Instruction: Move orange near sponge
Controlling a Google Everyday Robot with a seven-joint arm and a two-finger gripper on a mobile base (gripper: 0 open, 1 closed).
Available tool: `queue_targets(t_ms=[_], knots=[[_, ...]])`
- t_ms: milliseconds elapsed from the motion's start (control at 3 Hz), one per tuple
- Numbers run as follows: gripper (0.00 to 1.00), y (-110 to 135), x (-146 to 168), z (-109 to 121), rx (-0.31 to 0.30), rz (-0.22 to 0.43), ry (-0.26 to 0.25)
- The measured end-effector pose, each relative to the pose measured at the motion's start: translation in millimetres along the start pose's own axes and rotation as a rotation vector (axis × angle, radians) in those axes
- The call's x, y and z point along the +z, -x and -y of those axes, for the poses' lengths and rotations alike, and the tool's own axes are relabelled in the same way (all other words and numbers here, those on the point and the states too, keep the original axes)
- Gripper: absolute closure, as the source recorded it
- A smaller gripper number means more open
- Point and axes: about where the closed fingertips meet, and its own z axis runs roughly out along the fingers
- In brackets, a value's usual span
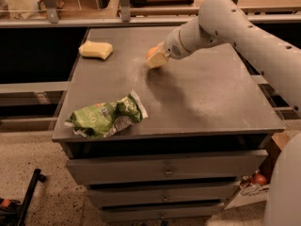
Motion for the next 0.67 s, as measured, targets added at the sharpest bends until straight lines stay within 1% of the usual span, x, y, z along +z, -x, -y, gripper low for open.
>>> queue_targets(t_ms=[333,667], knots=[[1.0,19,8,18,-0.022,-0.004,-0.032],[1.0,33,17,29,-0.037,0.009,-0.05]])
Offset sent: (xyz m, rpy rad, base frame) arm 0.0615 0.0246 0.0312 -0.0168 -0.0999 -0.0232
